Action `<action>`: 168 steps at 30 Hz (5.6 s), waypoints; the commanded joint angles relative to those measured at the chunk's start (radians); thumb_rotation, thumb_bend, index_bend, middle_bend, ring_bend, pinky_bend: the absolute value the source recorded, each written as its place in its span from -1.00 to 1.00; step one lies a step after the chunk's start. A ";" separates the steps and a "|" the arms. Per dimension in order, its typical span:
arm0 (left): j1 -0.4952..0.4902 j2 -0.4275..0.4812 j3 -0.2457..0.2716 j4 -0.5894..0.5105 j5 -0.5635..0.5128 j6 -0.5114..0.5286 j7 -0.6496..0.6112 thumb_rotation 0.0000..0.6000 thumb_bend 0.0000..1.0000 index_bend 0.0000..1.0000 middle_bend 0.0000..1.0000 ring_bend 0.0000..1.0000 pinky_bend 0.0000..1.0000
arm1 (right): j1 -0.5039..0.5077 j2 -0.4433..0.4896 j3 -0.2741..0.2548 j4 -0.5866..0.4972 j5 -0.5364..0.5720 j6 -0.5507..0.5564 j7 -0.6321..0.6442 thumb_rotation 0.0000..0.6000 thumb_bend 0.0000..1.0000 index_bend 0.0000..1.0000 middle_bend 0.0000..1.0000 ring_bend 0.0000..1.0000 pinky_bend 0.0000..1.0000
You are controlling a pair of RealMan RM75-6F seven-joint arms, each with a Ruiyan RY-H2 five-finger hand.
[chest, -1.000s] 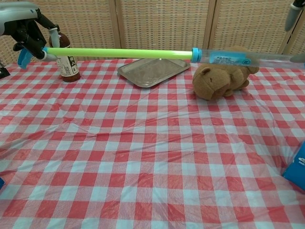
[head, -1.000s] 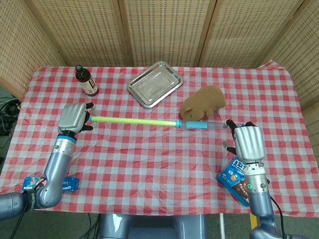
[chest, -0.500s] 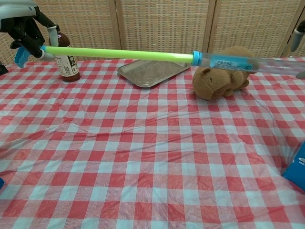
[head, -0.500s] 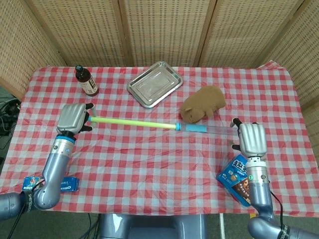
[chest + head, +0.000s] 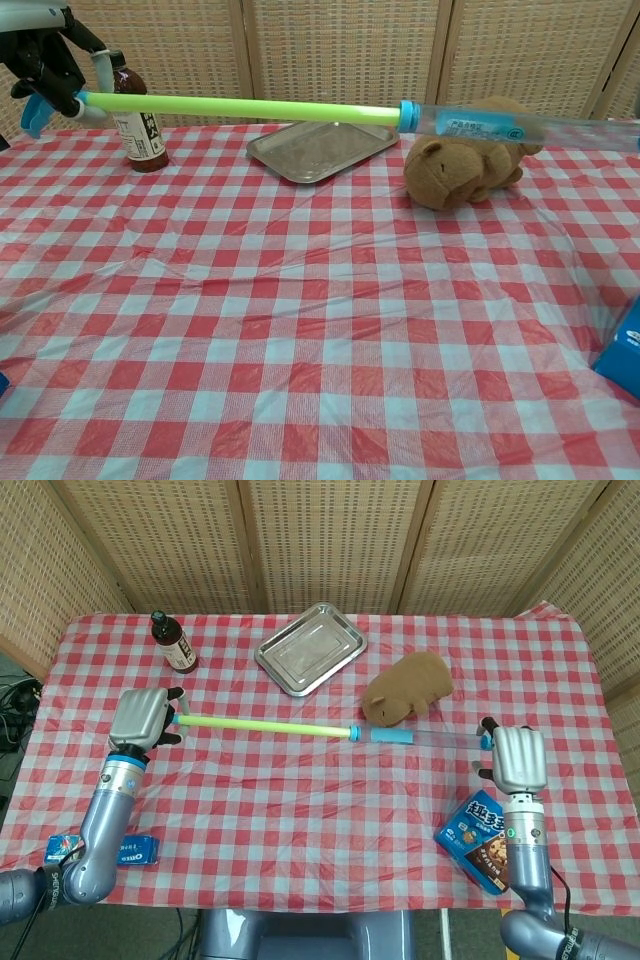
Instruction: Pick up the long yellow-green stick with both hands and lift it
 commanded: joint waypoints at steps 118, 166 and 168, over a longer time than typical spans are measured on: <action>-0.165 -0.260 0.003 -0.001 -0.063 0.017 0.065 1.00 0.29 0.71 0.83 0.71 0.49 | 0.186 -0.215 -0.086 -0.034 -0.046 0.003 -0.165 1.00 0.02 0.23 1.00 1.00 0.24; 0.258 -0.023 0.316 -0.135 0.534 0.295 -0.202 1.00 -0.29 -0.75 -1.00 -1.00 -0.95 | -0.042 -0.024 -0.292 0.071 -0.281 0.115 0.253 1.00 -0.53 -0.96 -1.00 -1.00 -1.00; 0.293 -0.027 0.346 -0.119 0.587 0.341 -0.185 1.00 -0.30 -0.81 -1.00 -1.00 -0.99 | -0.060 -0.009 -0.311 0.087 -0.327 0.136 0.296 1.00 -0.57 -0.97 -1.00 -1.00 -1.00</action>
